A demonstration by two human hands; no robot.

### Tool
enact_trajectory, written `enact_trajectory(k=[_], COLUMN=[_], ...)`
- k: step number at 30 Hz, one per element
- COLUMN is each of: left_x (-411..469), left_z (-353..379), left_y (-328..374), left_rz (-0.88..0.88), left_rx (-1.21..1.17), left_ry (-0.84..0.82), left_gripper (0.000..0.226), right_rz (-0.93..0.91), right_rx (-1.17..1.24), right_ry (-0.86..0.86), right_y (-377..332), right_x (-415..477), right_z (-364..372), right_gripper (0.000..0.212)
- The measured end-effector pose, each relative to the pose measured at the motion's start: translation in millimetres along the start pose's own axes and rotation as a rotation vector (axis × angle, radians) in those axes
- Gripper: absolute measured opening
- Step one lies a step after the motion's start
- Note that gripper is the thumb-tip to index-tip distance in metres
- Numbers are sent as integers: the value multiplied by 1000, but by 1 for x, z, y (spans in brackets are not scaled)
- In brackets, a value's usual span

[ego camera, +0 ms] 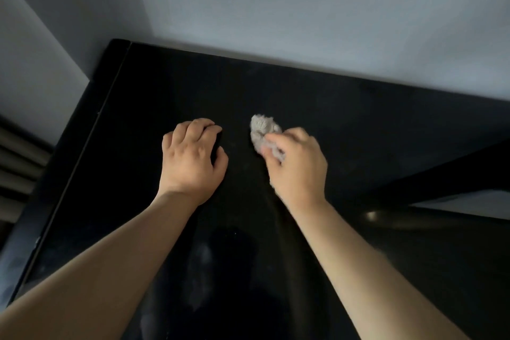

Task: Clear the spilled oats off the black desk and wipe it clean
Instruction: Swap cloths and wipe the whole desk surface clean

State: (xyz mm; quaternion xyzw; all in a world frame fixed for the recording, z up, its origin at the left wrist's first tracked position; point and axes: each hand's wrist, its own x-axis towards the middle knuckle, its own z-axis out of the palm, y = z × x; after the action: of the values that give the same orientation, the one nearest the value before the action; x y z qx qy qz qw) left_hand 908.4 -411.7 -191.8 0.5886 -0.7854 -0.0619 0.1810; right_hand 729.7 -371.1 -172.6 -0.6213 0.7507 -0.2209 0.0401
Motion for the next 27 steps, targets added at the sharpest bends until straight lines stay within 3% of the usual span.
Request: enact_trajectory(k=[6,11,13,17,21,23,25,27], left_x=[-9,-55,-81,-123,-143,-149,-152,-152], left_z=[-9,-31,-40,-53,-57,-58,-57,-56], left_y=[-6,-3,-7,-21,-37,-40,-42,-42], left_rz=[34,38,53,82,71,66,75,71], left_rx=[-94,-71,-79,-71,-41,-38,-41,-58], left_ry=[7,33,25,0,-56,-62,-64,-63], left_gripper=[30,29,30,35,42,44,44,44], right_rz=[-83,39,135,111,-67,-112,-62,116], right_rx=[209,188,116,-11,118,187,285,512], right_ry=[-159,48,51,-23,-103,-241,-422,-451], right_y=[-11,3,8,-7,-27,-34,-40,-41], right_x=[-87,-19,6,-24,-113,-148,-160,-141], right_z=[-37,-42,-26,-5,-19,-36,-53,-65], right_gripper=[24,20,25,24,20,22,19,9])
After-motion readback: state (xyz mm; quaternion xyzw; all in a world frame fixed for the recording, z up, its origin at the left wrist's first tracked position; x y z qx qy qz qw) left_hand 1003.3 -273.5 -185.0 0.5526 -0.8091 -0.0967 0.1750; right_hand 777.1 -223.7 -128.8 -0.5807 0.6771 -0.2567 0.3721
